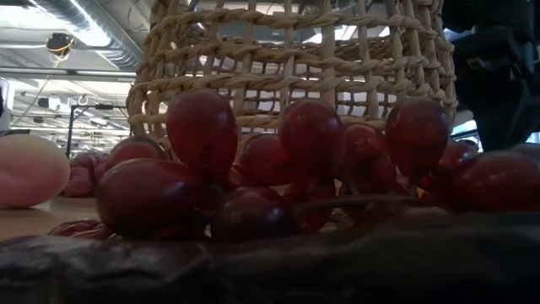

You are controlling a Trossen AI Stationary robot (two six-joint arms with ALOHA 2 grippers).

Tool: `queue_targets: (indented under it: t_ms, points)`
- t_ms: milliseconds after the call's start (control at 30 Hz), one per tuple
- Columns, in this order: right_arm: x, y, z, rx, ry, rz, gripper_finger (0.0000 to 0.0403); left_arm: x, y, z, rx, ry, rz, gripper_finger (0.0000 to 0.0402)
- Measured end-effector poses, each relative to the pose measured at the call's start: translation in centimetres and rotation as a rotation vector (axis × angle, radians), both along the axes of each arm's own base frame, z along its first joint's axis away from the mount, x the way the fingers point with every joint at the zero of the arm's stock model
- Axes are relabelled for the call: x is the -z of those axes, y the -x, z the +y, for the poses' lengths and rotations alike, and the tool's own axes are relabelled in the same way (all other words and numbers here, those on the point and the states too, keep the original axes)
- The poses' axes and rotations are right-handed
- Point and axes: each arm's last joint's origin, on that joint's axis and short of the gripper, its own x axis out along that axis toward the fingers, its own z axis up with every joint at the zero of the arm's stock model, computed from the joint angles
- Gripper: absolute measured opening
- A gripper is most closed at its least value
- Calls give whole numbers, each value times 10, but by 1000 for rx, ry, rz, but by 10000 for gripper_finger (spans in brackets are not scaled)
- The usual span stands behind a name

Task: Build produce basket
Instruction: Put the yellow starfruit into the brown basket

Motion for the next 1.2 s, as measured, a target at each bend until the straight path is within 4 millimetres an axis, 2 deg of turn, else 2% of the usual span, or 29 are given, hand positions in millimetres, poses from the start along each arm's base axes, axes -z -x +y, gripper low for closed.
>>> queue_targets:
  t_ms: [333,500,667,867,1200]
  points:
    - [1,0,-1,6,15,3,35,0,0,0,23,-19,12,69]
    - [0,0,-1,12,33,2,19,0,0,0,26,-20,13,69]
    - [-11,0,-2,2,70,47,13,0,0,0,27,-19,14,69]
    - [-43,4,-3,1,114,154,12,0,0,0,36,-26,18,69]
    - [-122,15,-11,48,316,219,11,0,0,-2,58,-11,23,69]
